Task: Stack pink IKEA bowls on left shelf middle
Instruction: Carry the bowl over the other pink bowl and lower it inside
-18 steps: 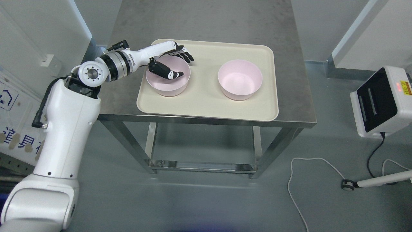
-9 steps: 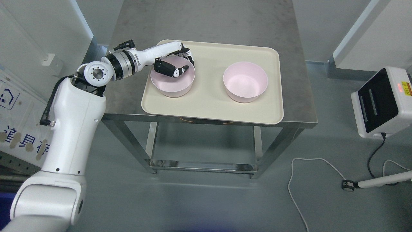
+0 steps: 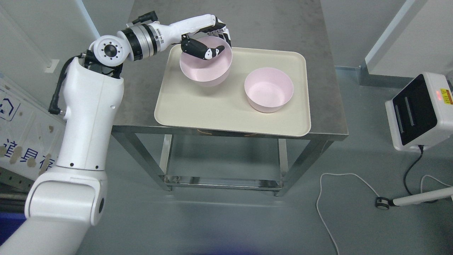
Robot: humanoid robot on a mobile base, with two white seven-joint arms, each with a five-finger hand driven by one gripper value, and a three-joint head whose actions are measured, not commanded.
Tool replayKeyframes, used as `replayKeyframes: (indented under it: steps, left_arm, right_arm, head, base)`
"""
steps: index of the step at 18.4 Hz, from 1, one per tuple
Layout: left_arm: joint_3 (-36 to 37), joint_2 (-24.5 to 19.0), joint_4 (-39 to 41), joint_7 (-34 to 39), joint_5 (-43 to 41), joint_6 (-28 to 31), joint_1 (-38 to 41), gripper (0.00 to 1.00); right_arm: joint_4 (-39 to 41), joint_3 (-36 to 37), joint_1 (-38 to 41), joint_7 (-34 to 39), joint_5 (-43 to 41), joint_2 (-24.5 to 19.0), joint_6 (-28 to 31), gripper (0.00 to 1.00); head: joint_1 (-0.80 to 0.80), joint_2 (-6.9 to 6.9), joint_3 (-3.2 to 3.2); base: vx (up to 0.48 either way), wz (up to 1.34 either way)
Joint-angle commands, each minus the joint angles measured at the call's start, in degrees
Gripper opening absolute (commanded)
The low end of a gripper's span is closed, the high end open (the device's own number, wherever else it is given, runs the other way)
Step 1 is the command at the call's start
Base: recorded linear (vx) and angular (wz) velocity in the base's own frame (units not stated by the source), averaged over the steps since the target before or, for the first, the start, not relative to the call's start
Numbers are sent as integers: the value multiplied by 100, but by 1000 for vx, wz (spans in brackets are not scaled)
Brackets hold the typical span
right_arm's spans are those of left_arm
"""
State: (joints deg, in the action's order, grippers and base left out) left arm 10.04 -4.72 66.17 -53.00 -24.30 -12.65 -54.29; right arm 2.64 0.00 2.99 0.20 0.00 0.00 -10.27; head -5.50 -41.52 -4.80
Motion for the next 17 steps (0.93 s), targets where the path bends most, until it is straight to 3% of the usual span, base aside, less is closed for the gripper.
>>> replayKeyframes:
  steps: [1, 8, 17]
  left_arm:
    - [1980, 372, -139, 385, 128, -18, -371, 1]
    - [3406, 372, -297, 1467, 435, -27, -732, 2]
    - [3207, 372, -622, 1494, 321, -18, -977, 2]
  right_arm:
    - [0, 53, 0, -3, 44, 100, -37, 100]
    - [0, 53, 0, -3, 44, 100, -37, 100]
    - [0, 62, 0, -3, 44, 100, -37, 100]
  head:
    - [0, 0, 0]
    - [0, 0, 0]
    - [0, 0, 0]
  base:
    - [0, 0]
    - [0, 0]
    - [0, 0]
